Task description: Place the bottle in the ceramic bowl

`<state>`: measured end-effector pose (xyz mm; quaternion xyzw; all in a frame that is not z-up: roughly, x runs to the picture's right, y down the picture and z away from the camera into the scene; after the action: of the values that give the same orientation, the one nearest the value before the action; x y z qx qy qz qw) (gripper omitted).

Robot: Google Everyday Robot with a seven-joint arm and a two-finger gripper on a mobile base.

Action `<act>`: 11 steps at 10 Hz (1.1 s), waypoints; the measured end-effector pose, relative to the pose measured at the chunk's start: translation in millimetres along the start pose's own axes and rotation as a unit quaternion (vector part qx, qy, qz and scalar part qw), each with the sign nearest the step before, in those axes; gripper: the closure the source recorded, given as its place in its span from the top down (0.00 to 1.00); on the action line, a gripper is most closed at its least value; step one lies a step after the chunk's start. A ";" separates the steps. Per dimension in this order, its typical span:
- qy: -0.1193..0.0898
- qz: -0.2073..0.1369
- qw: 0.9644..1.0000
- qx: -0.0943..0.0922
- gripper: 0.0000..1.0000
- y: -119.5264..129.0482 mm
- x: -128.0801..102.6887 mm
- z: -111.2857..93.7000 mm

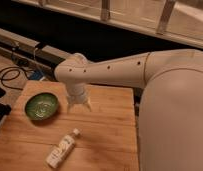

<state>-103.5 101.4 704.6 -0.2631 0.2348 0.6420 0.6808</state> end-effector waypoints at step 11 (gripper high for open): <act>-0.081 -0.030 0.996 0.018 0.65 87.4 -15.1 -38.0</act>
<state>-191.0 68.2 681.0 -0.2044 0.1824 0.6365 0.7210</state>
